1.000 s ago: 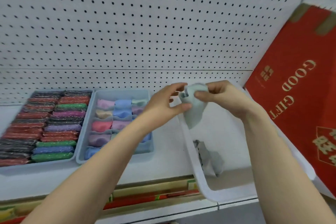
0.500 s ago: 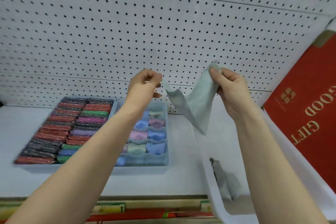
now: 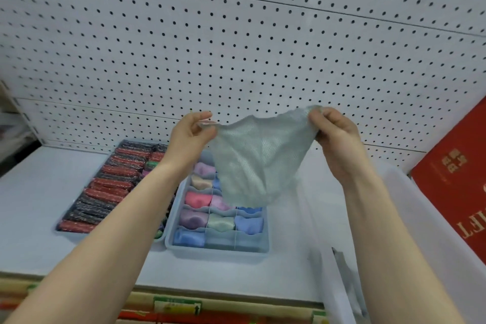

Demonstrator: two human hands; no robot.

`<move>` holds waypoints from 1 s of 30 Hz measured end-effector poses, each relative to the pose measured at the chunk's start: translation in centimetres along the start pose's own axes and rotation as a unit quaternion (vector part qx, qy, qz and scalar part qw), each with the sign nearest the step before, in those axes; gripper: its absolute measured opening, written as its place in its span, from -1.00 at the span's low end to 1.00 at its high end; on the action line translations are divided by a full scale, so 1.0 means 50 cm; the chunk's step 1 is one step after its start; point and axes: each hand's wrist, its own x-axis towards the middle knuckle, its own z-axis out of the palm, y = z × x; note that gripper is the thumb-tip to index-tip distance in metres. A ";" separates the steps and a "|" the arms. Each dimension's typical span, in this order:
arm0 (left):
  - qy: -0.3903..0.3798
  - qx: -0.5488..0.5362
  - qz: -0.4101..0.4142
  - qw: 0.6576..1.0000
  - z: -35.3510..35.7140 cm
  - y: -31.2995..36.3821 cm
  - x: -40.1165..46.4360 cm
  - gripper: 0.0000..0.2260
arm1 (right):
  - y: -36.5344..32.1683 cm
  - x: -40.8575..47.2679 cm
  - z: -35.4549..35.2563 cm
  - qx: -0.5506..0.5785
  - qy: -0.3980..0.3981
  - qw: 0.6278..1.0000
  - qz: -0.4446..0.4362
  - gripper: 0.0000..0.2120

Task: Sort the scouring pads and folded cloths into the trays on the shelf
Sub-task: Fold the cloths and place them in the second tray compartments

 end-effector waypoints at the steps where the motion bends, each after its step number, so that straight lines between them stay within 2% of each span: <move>1: 0.010 -0.016 -0.004 1.000 -0.006 -0.005 0.001 -0.82 | -0.001 -0.009 0.010 -0.002 -0.080 0.997 0.012 -0.89; 4: 0.016 -0.028 0.002 0.999 -0.010 -0.007 -0.003 -0.87 | -0.002 -0.036 0.044 -0.059 -0.280 0.954 0.091 -0.95; 6: -0.022 -0.007 0.016 1.000 -0.004 0.005 -0.011 -0.83 | 0.008 -0.045 0.073 -0.080 -0.314 0.940 0.104 -0.90; 7: -0.047 0.002 0.017 0.999 0.001 0.015 -0.015 -0.82 | 0.014 -0.045 0.090 -0.073 -0.290 0.949 0.096 -0.88; 10: -0.119 -0.014 -0.015 0.993 0.012 0.052 -0.036 -0.83 | 0.029 -0.034 0.130 -0.035 -0.140 0.988 0.047 -0.86; 13: -0.151 -0.048 -0.033 0.987 0.022 0.080 -0.052 -0.83 | 0.037 -0.023 0.155 -0.051 -0.082 0.995 0.003 -0.87; 16: -0.164 -0.051 -0.003 0.985 0.026 0.089 -0.055 -0.87 | 0.037 -0.021 0.169 -0.089 -0.066 0.993 -0.043 -0.84; 21: -0.156 -0.027 0.030 0.987 0.026 0.085 -0.059 -0.62 | 0.044 -0.018 0.170 -0.153 -0.104 0.982 -0.040 -0.71; 26: -0.147 0.027 0.010 0.989 0.020 0.070 -0.060 -0.33 | 0.045 -0.016 0.169 -0.172 -0.108 0.978 -0.039 -0.88; 28: -0.157 0.083 0.012 0.984 0.015 0.071 -0.063 -0.28 | 0.047 -0.012 0.167 -0.176 -0.109 0.978 -0.032 -0.93; 30: -0.135 0.193 0.038 0.971 0.009 0.064 -0.062 -0.38 | 0.044 -0.007 0.164 -0.153 -0.081 0.984 -0.027 -0.91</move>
